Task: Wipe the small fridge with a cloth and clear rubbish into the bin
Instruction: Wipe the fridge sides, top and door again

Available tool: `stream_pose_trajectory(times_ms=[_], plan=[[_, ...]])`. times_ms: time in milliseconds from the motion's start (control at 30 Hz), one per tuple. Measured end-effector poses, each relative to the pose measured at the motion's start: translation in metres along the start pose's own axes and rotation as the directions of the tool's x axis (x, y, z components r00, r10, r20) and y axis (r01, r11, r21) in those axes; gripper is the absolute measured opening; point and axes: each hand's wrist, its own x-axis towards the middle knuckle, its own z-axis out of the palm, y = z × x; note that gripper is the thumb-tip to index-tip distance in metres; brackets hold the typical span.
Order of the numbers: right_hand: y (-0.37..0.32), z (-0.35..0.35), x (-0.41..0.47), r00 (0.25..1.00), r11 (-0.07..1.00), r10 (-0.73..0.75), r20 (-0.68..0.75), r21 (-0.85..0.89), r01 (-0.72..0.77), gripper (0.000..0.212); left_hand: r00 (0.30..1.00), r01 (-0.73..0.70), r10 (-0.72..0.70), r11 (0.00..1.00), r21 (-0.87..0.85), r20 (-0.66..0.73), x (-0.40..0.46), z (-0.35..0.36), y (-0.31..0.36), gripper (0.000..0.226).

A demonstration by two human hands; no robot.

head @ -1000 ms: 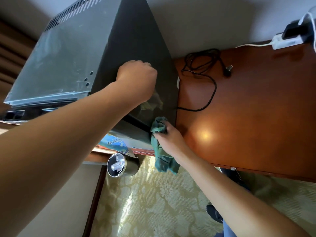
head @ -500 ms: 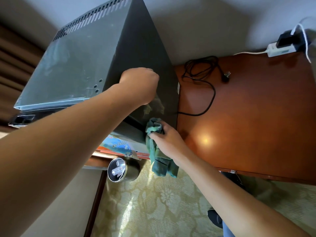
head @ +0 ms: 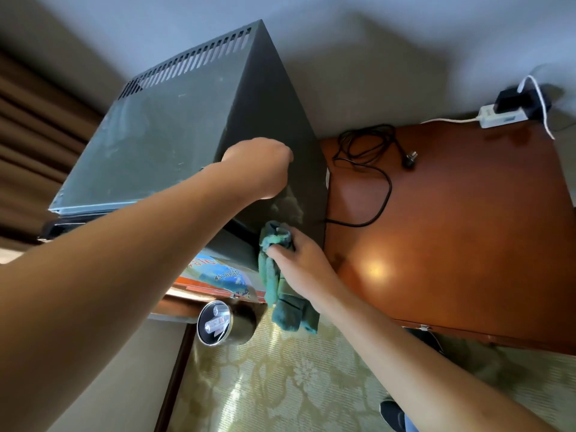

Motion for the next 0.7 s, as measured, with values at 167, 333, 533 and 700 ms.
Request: stream_pose_trajectory(times_ms=[167,333,533,700], plan=[[-0.024,-0.014,0.028,0.997,0.995,-0.027,-0.066,0.09,0.033,0.012,1.0,-0.01,0.01,1.0,-0.006,0.012,0.004,-0.005,-0.003,0.038],[0.017,-0.02,0.025,0.988,0.99,0.139,-0.063,-0.005,-0.139,0.015,0.999,0.025,-0.025,1.0,0.003,0.039,0.004,0.005,0.001,0.039],[-0.021,-0.018,0.023,0.998,0.998,0.061,0.006,0.021,-0.061,0.015,0.998,0.045,-0.045,0.999,-0.001,0.051,0.01,0.0,0.001,0.038],[-0.023,-0.031,0.071,0.997,0.997,0.038,-0.066,0.076,-0.033,0.02,0.995,0.061,-0.061,0.998,0.013,0.082,0.017,-0.006,0.004,0.038]])
